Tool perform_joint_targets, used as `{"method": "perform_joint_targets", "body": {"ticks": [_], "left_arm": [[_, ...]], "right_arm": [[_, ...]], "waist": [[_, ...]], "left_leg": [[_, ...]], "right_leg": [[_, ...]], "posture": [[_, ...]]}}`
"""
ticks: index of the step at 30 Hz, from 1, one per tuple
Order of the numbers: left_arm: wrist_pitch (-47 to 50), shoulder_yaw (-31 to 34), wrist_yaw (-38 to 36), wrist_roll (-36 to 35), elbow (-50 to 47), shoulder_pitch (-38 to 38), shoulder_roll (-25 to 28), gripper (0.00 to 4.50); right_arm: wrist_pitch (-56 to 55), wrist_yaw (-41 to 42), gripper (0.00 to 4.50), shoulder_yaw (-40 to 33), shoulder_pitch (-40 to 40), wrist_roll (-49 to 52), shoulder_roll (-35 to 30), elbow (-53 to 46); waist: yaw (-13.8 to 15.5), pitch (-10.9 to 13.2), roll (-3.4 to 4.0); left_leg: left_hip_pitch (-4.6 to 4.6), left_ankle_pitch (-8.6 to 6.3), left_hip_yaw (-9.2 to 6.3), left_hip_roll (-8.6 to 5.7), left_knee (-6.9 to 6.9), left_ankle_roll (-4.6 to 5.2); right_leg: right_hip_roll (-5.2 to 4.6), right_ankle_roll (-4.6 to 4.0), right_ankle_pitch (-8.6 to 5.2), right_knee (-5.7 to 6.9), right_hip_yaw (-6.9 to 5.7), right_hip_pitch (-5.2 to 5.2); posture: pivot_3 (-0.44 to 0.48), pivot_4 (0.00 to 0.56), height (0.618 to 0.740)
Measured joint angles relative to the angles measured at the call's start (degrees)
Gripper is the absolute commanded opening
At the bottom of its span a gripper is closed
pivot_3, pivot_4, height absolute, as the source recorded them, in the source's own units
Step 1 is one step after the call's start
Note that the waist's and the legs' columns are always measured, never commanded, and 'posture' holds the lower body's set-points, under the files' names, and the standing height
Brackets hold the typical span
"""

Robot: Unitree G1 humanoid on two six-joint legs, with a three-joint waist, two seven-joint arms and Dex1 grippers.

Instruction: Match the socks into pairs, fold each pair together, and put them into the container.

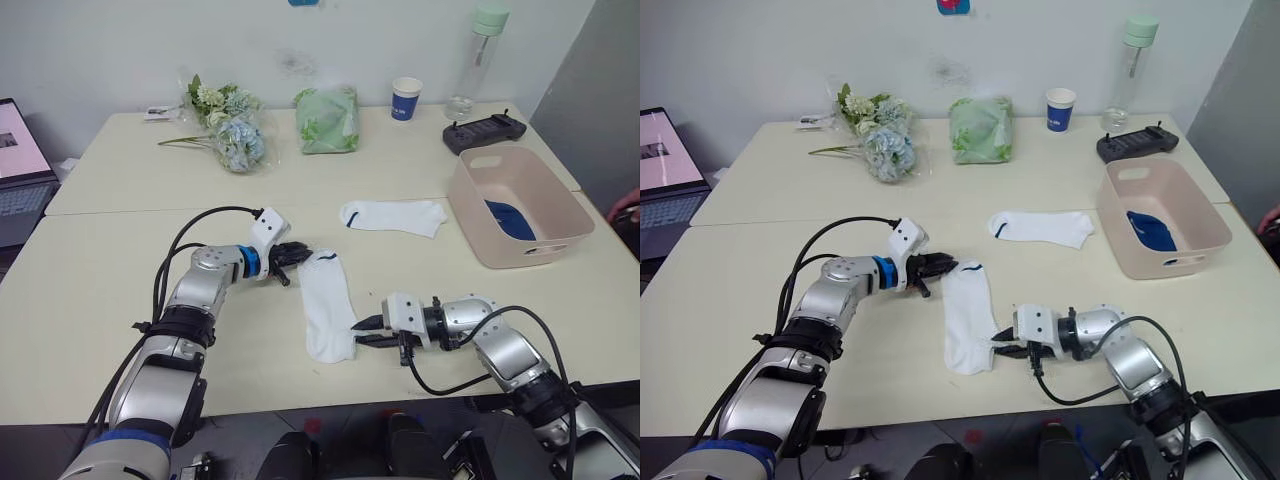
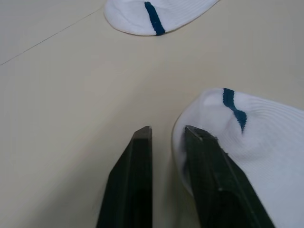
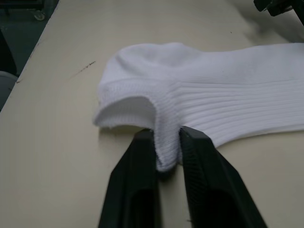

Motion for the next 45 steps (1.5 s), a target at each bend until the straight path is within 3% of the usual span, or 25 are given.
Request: {"method": "perform_joint_targets", "body": {"ticks": [9, 14, 17, 21, 26, 35, 45], "left_arm": [[5.8, 2.4, -0.6, -1.5, -7.1, 4.2, 0.5, 0.01], [13.8, 5.7, 1.0, -5.1, -17.2, 9.9, 1.5, 0.01], [13.5, 6.9, 2.8, -5.4, -19.4, 11.0, 0.9, 0.01], [10.8, 6.7, 2.1, -5.4, -19.2, 8.3, 0.3, 0.86], [4.5, 4.4, 1.5, -2.3, -14.2, 3.0, 0.3, 2.4], [-6.8, -1.1, -0.5, 4.9, 6.9, -5.4, -3.1, 2.4], [-10.5, 1.9, -3.3, 3.6, 11.9, -9.0, -4.0, 2.4]], "right_arm": [[-0.5, 0.9, 0.03, -1.7, -0.9, 1.0, -2.4, 0.8], [-3.2, 4.1, 0.03, -3.0, -4.3, 1.8, -3.7, 4.6], [-4.3, 5.4, 0.03, -3.3, -5.0, 1.8, -3.7, 6.3], [-4.4, 6.8, 0.0, -3.2, -5.3, 2.2, -2.4, 6.5], [-3.8, 8.3, 0.0, -2.6, -3.6, 3.2, -2.2, 4.0], [-2.6, 8.3, 0.0, -2.5, -2.6, 3.8, -2.5, 2.4], [-2.5, 7.6, 0.0, -2.5, -2.7, 3.8, -2.1, 2.4]], "waist": [[0.0, 0.0, 0.0], [-0.2, 0.0, 0.0], [0.0, 0.0, 0.0], [0.3, 0.0, -0.06], [0.2, 0.0, -0.06], [0.1, 0.1, -0.12], [0.0, 0.1, -0.12]], "left_leg": [[0.0, 0.0, 0.01, 0.02, 0.01, 0.01], [0.0, 0.0, 0.0, 0.09, -0.02, 0.0], [0.0, 0.0, -0.01, 0.09, 0.02, 0.0], [-0.03, 0.0, -0.03, 0.07, 0.04, 0.0], [-0.01, 0.0, -0.01, 0.03, 0.02, 0.0], [-0.06, 0.0, -0.01, -0.03, 0.02, 0.0], [-0.05, 0.0, -0.01, -0.02, 0.03, 0.0]], "right_leg": [[-0.01, 0.0, 0.0, 0.0, 0.02, 0.01], [0.0, 0.0, 0.0, 0.0, 0.02, -0.03], [-0.01, 0.0, 0.0, 0.02, 0.02, -0.01], [-0.05, 0.0, 0.0, -0.01, 0.0, 0.01], [-0.05, 0.0, 0.0, -0.01, 0.0, 0.0], [-0.01, 0.0, 0.0, -0.01, -0.03, -0.03], [-0.01, 0.0, 0.0, 0.01, -0.03, -0.03]], "posture": [[0.0, 0.15, 0.74], [0.0, 0.15, 0.74], [0.0, 0.15, 0.74], [0.0, 0.15, 0.74], [0.0, 0.15, 0.74], [0.0, 0.15, 0.74], [0.0, 0.15, 0.74]]}}
